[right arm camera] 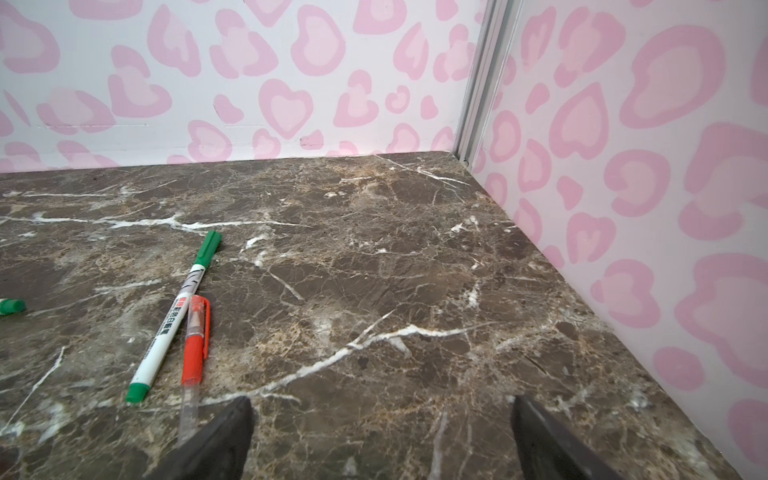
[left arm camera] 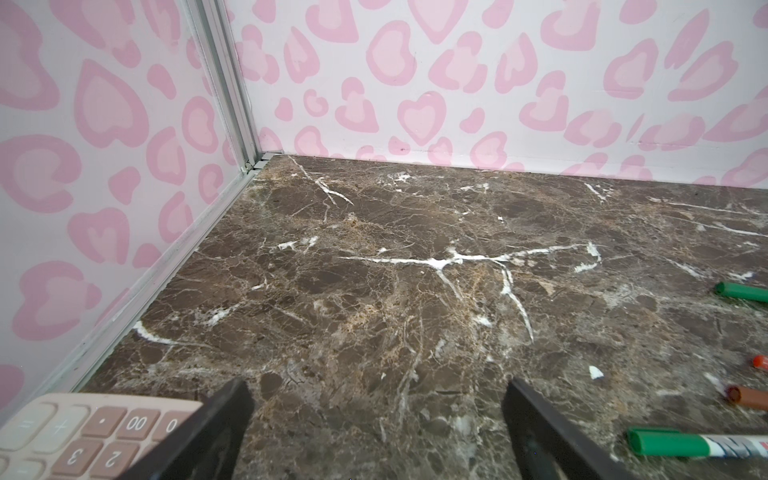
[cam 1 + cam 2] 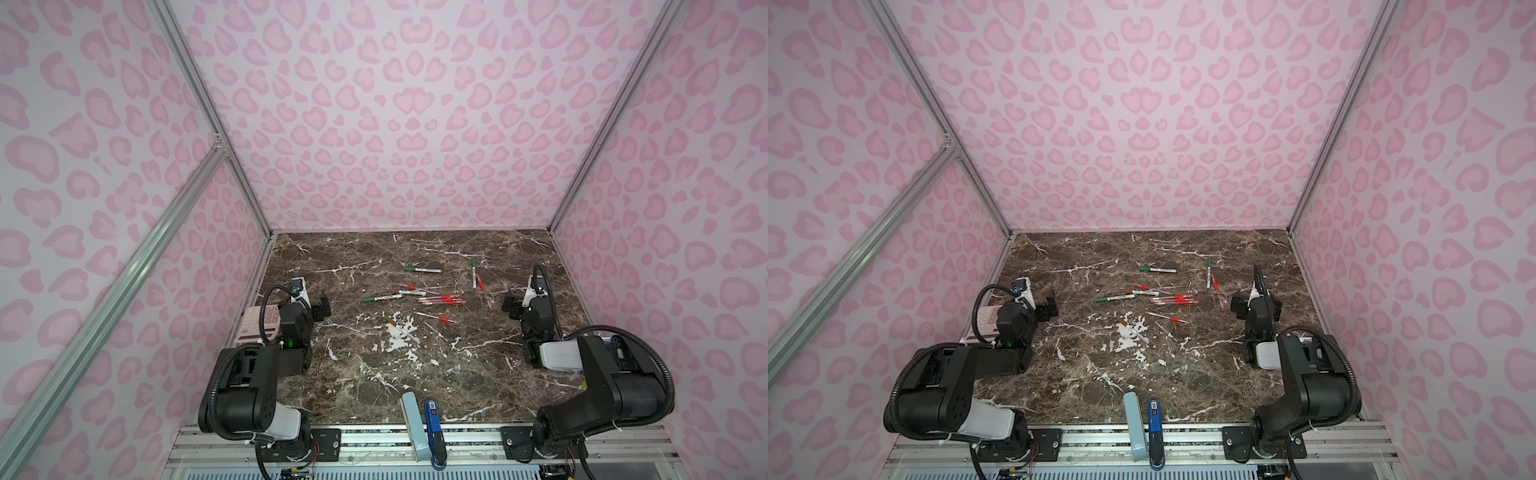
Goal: Open the pen caps
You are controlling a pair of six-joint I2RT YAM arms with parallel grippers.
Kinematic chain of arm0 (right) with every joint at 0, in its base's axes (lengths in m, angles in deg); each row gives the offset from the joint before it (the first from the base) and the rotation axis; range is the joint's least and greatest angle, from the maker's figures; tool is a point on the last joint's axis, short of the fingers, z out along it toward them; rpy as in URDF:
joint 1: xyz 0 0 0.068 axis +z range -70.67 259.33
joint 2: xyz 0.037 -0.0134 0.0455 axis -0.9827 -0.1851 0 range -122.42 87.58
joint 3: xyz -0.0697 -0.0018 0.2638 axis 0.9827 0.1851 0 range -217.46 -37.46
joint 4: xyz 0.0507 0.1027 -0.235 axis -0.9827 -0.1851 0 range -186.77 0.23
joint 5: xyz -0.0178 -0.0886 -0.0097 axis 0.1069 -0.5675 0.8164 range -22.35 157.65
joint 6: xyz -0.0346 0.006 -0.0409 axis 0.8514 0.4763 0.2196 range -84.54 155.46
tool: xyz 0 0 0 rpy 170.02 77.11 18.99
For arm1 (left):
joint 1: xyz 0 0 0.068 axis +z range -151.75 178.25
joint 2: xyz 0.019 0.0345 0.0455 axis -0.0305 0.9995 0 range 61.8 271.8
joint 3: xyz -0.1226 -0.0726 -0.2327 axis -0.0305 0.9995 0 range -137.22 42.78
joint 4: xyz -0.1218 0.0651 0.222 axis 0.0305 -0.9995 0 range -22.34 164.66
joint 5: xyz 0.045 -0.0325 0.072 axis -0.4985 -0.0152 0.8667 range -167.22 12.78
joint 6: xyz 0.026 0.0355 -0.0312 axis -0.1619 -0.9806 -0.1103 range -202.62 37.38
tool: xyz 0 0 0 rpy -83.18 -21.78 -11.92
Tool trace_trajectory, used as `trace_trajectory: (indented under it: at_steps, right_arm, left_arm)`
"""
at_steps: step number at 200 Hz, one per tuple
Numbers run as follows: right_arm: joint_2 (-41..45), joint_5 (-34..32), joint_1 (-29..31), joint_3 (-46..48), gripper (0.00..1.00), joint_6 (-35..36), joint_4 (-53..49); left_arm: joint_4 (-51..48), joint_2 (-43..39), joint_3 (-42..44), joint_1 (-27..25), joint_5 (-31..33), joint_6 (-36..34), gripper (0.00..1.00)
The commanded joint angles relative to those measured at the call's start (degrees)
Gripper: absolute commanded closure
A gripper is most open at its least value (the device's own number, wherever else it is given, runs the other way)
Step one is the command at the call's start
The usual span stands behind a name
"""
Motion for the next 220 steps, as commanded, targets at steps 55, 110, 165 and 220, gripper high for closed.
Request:
trace_trajectory:
  at_steps: [55, 110, 165, 220]
  right_arm:
    - [2.6, 0.9, 0.8, 1.6, 0.01, 1.5, 3.4]
    - [20.6, 6.8, 2.6, -11.2, 0.01, -5.6, -35.3]
    - [18.9, 15.8, 7.0, -25.6, 0.01, -9.5, -60.6]
    - [4.5, 15.1, 8.6, -41.4, 0.16, -6.5, -76.6]
  left_arm:
    - [-31.5, -9.9, -15.6, -0.1, -2.5, -3.5, 0.03]
    - [-69.6, -21.1, -36.9, -0.2, -5.5, -1.4, 0.03]
    - [-76.4, -29.6, -33.7, 3.0, -19.9, -0.7, 0.03]
    - [-69.5, -34.7, -22.0, 5.4, -25.0, -0.9, 0.03]
